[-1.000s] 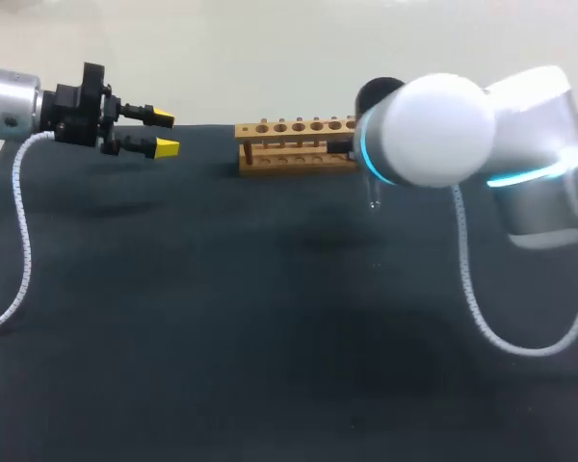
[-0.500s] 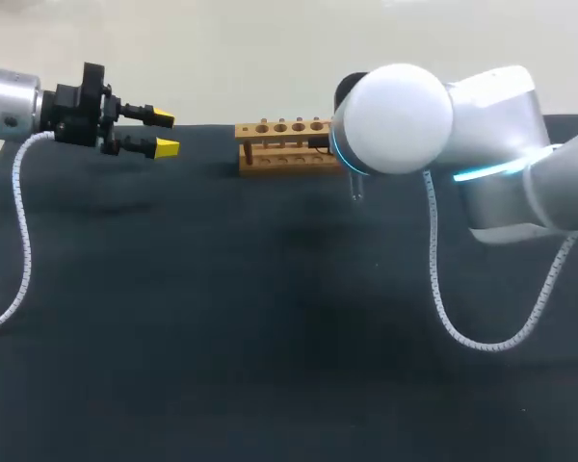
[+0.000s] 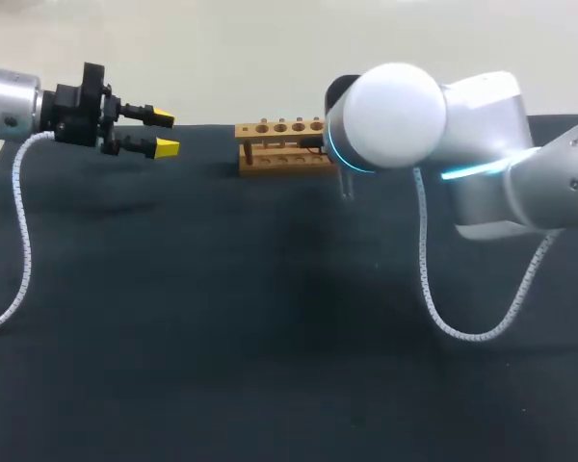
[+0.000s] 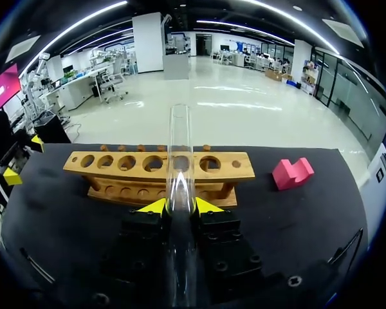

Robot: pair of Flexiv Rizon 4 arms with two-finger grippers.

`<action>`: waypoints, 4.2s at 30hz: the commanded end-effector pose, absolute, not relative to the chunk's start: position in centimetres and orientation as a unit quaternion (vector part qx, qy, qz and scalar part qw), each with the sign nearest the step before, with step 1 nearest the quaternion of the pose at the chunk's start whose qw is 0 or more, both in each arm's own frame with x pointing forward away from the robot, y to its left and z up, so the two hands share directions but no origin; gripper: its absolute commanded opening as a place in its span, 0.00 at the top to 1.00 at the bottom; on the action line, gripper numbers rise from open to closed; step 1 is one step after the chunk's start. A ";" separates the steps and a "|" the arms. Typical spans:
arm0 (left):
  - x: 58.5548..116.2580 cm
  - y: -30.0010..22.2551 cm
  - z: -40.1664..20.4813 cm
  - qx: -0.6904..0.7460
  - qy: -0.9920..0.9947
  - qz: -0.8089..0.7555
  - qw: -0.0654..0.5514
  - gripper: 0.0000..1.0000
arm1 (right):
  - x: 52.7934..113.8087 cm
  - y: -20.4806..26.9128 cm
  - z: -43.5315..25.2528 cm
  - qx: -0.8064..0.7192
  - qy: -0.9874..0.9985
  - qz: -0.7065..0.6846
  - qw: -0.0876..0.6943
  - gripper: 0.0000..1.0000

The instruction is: Grasp the test tube, adjust it, and insert it.

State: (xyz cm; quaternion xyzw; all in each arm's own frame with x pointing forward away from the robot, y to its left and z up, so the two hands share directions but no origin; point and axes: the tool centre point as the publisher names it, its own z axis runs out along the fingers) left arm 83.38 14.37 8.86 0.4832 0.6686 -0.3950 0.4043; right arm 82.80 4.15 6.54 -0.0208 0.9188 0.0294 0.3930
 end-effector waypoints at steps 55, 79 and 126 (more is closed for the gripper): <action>83.4 14.4 8.8 0.484 0.667 -0.395 0.406 0.00 | 84.4 5.6 3.2 -0.026 0.948 0.093 0.302 1.00; 83.4 14.4 8.8 0.484 0.667 -0.395 0.406 0.00 | 80.0 5.3 7.4 0.051 0.930 0.080 0.355 1.00; 83.4 14.4 8.8 0.484 0.667 -0.395 0.406 0.00 | 76.3 3.8 12.3 0.102 0.907 0.062 0.403 1.00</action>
